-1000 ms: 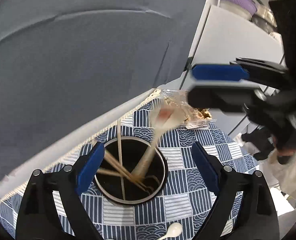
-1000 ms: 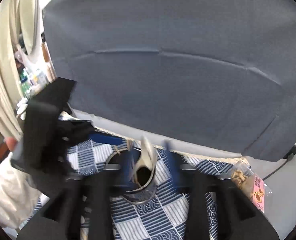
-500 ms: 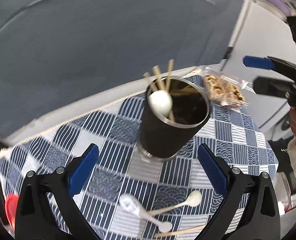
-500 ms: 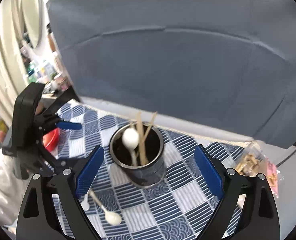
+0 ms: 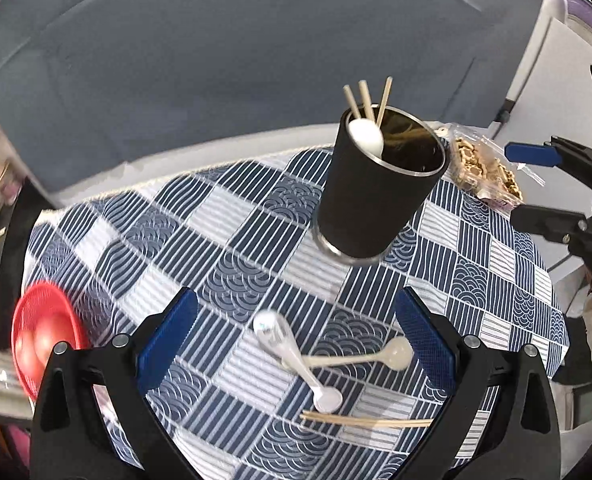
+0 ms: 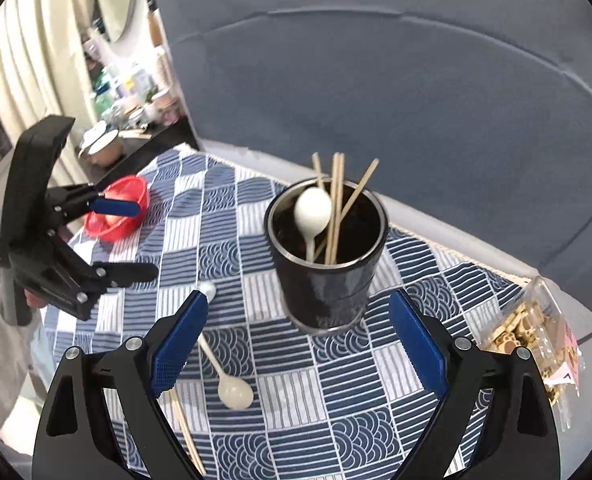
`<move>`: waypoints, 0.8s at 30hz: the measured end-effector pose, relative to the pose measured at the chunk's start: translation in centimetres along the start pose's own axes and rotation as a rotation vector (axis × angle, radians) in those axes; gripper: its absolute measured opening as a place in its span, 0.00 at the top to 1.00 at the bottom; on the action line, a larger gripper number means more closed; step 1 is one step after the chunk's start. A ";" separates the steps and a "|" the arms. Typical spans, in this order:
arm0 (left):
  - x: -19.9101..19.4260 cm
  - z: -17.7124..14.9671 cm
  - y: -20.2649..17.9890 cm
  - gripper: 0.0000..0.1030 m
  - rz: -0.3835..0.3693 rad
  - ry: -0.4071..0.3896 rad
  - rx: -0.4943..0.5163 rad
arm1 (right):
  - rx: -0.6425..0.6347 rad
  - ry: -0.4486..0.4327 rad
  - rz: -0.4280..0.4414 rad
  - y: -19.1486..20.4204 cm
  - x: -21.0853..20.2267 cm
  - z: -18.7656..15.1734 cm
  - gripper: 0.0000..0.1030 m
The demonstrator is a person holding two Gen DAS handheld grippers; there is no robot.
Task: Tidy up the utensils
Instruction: 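Move both open tools back down to the remaining white spoons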
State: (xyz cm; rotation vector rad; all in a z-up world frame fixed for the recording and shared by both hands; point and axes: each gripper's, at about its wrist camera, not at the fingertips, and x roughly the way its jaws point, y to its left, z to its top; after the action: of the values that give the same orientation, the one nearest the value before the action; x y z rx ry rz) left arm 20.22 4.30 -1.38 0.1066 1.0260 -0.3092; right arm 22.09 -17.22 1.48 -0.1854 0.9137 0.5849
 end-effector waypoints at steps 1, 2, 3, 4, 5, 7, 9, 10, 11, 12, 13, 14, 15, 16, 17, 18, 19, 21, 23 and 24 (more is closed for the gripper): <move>-0.1 -0.5 -0.1 0.06 0.021 0.000 -0.007 | -0.007 0.008 0.009 0.2 0.2 -0.3 0.15; -0.2 -0.9 -0.1 0.06 0.038 0.003 -0.014 | -0.012 0.017 0.018 0.4 0.4 -0.6 0.15; -0.1 -1.4 -0.1 0.06 0.055 0.016 -0.028 | -0.017 0.024 0.028 0.5 0.6 -1.0 0.15; -0.1 -1.8 -0.2 0.06 0.063 0.025 -0.037 | -0.024 0.031 0.039 0.6 0.8 -1.3 0.15; -0.1 -2.2 -0.2 0.06 0.071 0.032 -0.045 | -0.031 0.038 0.046 0.8 0.9 -1.5 0.15; -0.1 -3.2 -0.4 0.06 0.092 0.046 -0.065 | -0.056 0.054 0.056 1.1 1.3 -2.2 0.15; -0.2 -4.0 -0.6 0.06 0.104 0.055 -0.081 | -0.080 0.080 0.067 1.4 1.8 -2.9 0.15; -0.2 -4.4 -0.7 0.06 0.110 0.060 -0.092 | -0.086 0.088 0.069 1.5 1.9 -3.2 0.15; -0.3 -4.8 -0.8 0.06 0.116 0.062 -0.102 | -0.099 0.098 0.074 1.6 2.1 -3.5 0.15; -0.2 -5.4 -1.0 0.06 0.123 0.065 -0.116 | -0.112 0.106 0.079 1.8 2.3 -3.8 0.15; -0.1 -5.8 -1.1 0.06 0.131 0.065 -0.127 | -0.125 0.114 0.084 1.9 2.6 -4.1 0.15; 0.0 -6.2 -1.2 0.06 0.136 0.066 -0.134 | -0.132 0.118 0.085 2.0 2.8 -4.4 0.15; 0.2 -6.8 -1.3 0.06 0.138 0.066 -0.147 | -0.142 0.122 0.088 2.1 3.0 -4.8 0.15; 0.3 -7.3 -1.5 0.06 0.134 0.068 -0.158 | -0.147 0.126 0.091 2.2 3.3 -5.2 0.15; 0.5 -7.6 -1.5 0.06 0.133 0.072 -0.165 | -0.148 0.133 0.094 2.3 3.6 -5.6 0.15; 0.8 -8.3 -1.7 0.06 0.138 0.079 -0.174 | -0.147 0.140 0.097 2.3 3.9 -5.8 0.15; 0.9 -8.7 -1.8 0.06 0.143 0.081 -0.179 | -0.146 0.147 0.103 2.4 4.2 -6.1 0.15; 1.2 -9.7 -1.9 0.06 0.152 0.082 -0.198 | -0.148 0.149 0.096 2.5 4.6 -6.6 0.15; 1.5 -10.3 -1.9 0.06 0.145 0.086 -0.214 | -0.156 0.143 0.075 2.7 5.0 -6.9 0.15; 1.7 -10.6 -2.0 0.06 0.144 0.092 -0.220 | -0.154 0.151 0.076 2.6 5.4 -7.1 0.15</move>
State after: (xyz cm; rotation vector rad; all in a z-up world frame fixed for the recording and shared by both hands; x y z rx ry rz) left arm 11.69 4.55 -8.25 -0.0037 1.1313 -0.0596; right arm 18.26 -15.68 -6.82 -0.3380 1.0256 0.7190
